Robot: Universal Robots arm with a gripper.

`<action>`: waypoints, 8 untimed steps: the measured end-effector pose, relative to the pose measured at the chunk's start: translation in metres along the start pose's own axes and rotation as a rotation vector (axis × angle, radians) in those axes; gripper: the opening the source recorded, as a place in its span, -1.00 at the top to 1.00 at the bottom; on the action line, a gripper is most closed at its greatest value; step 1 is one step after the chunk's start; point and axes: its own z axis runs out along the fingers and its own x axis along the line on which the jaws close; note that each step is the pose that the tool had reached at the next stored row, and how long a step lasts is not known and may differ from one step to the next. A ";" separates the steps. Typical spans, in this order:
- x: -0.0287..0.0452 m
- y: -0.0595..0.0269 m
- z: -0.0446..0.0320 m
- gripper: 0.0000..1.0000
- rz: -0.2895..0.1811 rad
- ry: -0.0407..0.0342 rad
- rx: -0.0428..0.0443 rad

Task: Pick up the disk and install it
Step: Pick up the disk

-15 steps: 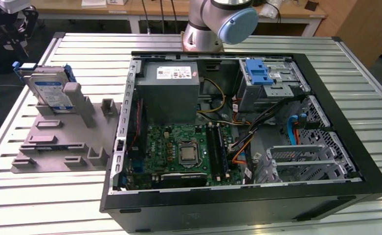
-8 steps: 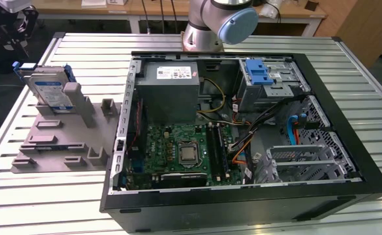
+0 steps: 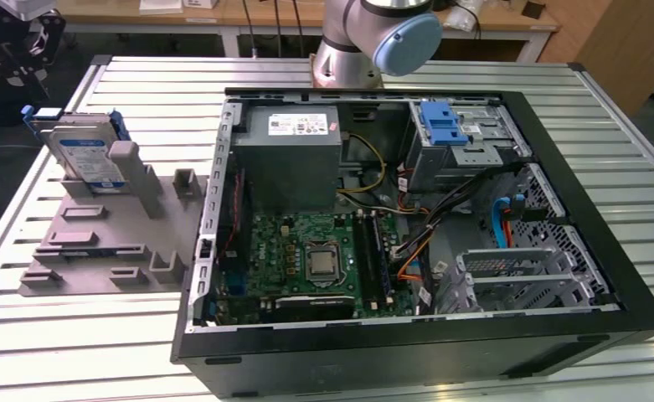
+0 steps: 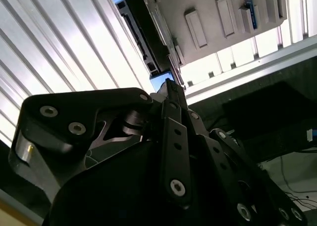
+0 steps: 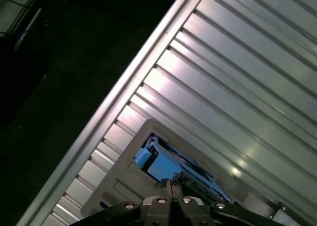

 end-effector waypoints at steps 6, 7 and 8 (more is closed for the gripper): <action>0.0000 0.0000 0.0000 0.79 -0.035 0.0005 0.0003; 0.0000 0.0000 0.0000 0.79 -0.042 0.0007 0.0004; 0.0000 0.0000 0.0000 0.79 -0.048 0.0007 0.0004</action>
